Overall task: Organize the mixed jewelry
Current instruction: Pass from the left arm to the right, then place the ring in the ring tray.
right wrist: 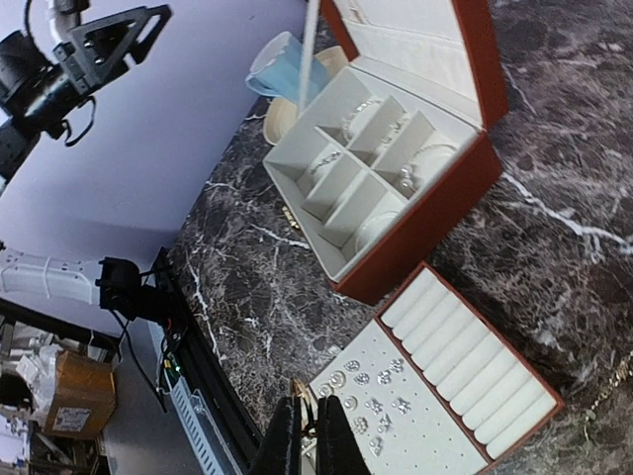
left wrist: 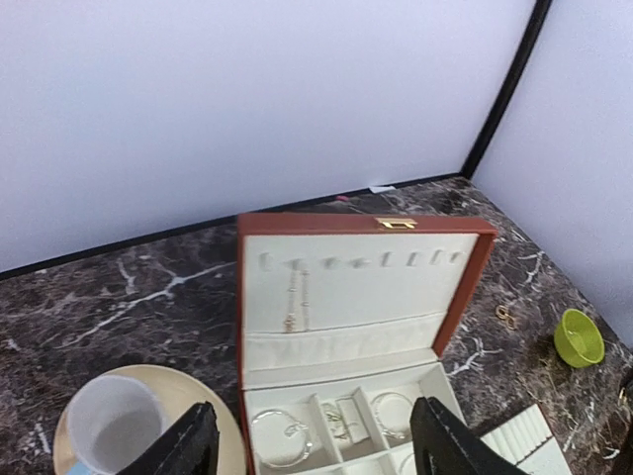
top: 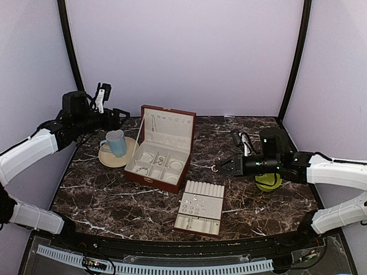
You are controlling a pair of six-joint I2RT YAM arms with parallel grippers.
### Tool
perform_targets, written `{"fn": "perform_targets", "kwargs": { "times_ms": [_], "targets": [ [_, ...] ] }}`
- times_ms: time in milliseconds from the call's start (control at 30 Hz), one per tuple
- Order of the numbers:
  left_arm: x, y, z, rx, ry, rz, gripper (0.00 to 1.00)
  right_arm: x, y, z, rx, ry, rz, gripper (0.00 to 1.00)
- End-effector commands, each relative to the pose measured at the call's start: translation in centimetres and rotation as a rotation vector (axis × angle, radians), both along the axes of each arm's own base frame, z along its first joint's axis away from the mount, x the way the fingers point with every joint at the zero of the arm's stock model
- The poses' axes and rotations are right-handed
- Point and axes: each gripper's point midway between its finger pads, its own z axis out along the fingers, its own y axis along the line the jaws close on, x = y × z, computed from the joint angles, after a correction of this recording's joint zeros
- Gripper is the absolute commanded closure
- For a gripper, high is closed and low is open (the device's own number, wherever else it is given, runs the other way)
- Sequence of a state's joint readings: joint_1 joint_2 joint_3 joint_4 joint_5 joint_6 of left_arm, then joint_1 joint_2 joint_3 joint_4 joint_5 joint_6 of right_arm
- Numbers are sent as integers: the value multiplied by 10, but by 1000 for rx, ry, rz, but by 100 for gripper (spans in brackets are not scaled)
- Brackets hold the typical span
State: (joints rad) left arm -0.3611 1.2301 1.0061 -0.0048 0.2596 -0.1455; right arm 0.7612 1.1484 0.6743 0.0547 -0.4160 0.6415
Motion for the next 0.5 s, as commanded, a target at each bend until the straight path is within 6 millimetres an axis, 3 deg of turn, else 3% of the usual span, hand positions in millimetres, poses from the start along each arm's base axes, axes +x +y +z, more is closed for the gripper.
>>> {"fn": "perform_targets", "kwargs": {
  "times_ms": [0, 167, 467],
  "targets": [
    [-2, 43, 1, 43, -26, 133, 29, 7, -14, -18, -64, 92, -149, 97],
    [-6, 59, 0, 76, -40, 175, 29, 9, -12, -33, -103, 173, -208, 97],
    [-15, 60, 9, 63, -69, 169, 28, 8, -14, -69, -203, 327, -313, 99]
  ]
}}
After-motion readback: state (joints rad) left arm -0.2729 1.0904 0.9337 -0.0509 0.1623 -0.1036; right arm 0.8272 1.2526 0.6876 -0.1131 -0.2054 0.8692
